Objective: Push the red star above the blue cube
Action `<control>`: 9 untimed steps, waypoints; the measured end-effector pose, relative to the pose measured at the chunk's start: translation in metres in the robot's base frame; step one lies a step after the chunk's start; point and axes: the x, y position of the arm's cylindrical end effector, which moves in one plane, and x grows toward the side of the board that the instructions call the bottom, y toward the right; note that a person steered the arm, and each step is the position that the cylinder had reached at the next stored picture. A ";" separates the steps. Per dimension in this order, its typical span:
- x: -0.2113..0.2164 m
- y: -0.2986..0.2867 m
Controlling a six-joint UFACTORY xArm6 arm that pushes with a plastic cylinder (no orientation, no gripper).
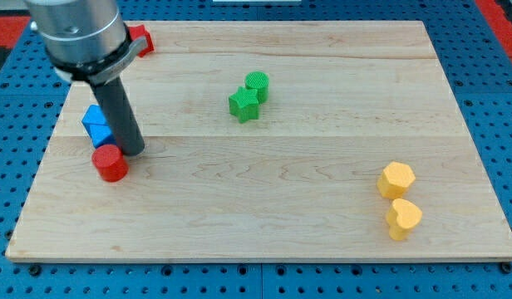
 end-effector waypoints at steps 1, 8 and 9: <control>0.035 -0.020; -0.284 0.040; -0.279 -0.011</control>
